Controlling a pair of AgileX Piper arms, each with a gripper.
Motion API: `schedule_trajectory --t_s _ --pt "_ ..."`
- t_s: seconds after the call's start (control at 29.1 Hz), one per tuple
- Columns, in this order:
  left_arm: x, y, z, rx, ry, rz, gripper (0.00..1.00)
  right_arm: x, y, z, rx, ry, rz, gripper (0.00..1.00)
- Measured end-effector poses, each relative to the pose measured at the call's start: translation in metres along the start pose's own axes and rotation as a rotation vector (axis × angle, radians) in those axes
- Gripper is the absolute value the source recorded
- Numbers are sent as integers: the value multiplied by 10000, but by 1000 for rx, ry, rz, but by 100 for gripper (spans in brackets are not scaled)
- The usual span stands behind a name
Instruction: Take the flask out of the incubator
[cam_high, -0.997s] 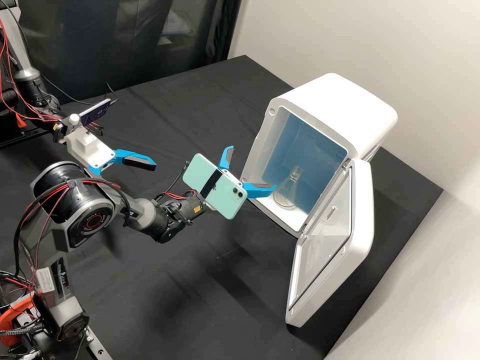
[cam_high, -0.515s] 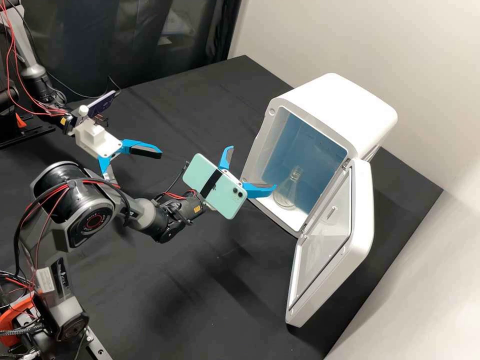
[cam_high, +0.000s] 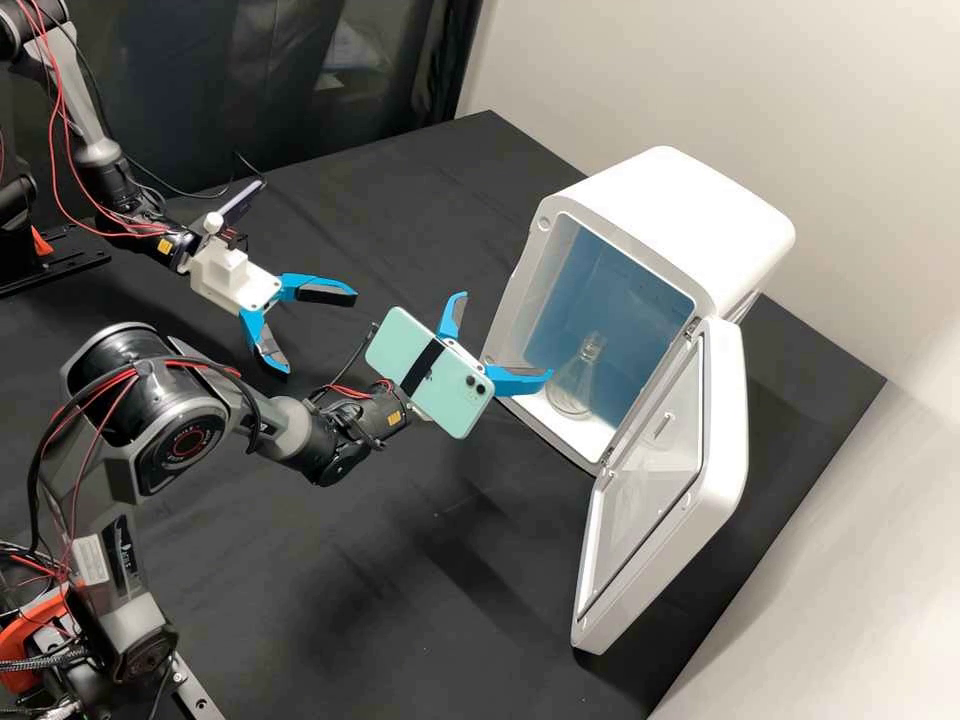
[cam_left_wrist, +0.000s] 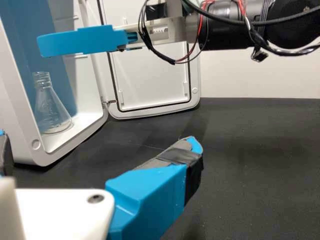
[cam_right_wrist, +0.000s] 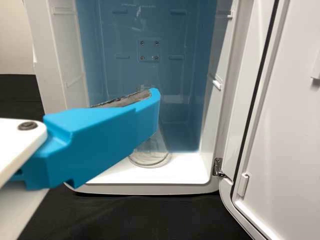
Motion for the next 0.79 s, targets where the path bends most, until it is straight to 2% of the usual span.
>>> schedule_trajectory --t_s 0.14,0.27,0.65,0.79 --pt "80 -1 -16 1 4 -6 100 0 0 0 0 0 0 100" --pt "129 37 -43 4 10 8 100 0 0 0 0 0 0 100" --pt "124 54 -111 2 32 14 100 0 0 0 4 0 0 100" --pt "120 57 -133 2 37 15 100 -181 -23 25 33 6 5 100"
